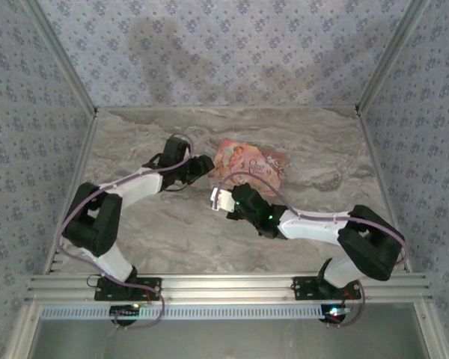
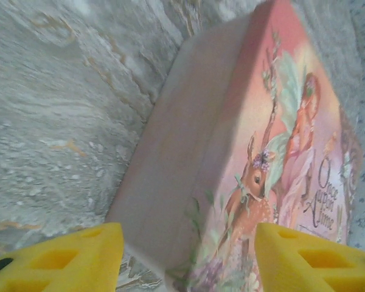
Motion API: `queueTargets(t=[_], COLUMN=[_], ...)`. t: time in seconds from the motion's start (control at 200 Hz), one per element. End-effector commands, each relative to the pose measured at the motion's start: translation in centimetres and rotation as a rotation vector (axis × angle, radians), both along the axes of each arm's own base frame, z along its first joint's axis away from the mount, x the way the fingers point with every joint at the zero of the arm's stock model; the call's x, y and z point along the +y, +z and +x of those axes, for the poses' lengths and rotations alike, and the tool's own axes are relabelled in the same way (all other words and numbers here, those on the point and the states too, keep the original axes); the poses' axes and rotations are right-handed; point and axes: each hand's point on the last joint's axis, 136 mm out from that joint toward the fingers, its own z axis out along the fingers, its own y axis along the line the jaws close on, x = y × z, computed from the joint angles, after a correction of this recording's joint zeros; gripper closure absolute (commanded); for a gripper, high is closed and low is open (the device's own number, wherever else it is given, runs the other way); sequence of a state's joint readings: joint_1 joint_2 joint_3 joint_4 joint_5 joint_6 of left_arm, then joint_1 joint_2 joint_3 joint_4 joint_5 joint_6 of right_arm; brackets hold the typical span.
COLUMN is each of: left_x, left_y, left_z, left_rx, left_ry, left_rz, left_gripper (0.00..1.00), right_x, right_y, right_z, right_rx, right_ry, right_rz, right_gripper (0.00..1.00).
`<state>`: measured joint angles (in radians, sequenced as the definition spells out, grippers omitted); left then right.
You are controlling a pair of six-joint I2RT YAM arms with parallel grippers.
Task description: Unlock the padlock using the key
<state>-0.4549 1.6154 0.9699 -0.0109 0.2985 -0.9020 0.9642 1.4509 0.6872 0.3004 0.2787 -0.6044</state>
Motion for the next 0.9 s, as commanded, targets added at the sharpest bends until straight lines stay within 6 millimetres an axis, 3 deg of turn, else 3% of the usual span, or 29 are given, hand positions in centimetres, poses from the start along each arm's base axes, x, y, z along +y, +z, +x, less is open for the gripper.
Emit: queueTargets(t=[0.0, 0.31, 0.465, 0.64, 0.894], left_x=[1.5, 5.2, 7.7, 10.1, 11.6], left_y=[1.7, 2.1, 2.3, 2.7, 2.4], left_z=[-0.6, -4.6, -6.9, -9.0, -10.8], left_rx=[-0.042, -0.068, -0.078, -0.098, -0.092], left_ry=[0.03, 0.099, 0.171, 0.238, 0.272], left_rz=[0.008, 0.062, 0.091, 0.098, 0.091], left_gripper=[0.41, 0.4, 0.38, 0.37, 0.36], right_x=[-0.1, 1.0, 3.2, 6.1, 9.3], right_y=[2.1, 1.7, 1.0, -1.2, -1.7], right_z=[-0.5, -2.9, -3.5, -4.5, -5.9], right_rx=[0.005, 0.118, 0.177, 0.246, 0.332], right_ry=[-0.032, -0.005, 0.018, 0.047, 0.096], right_rz=[0.05, 0.111, 0.162, 0.171, 0.26], right_gripper=[1.0, 1.0, 1.0, 1.0, 1.0])
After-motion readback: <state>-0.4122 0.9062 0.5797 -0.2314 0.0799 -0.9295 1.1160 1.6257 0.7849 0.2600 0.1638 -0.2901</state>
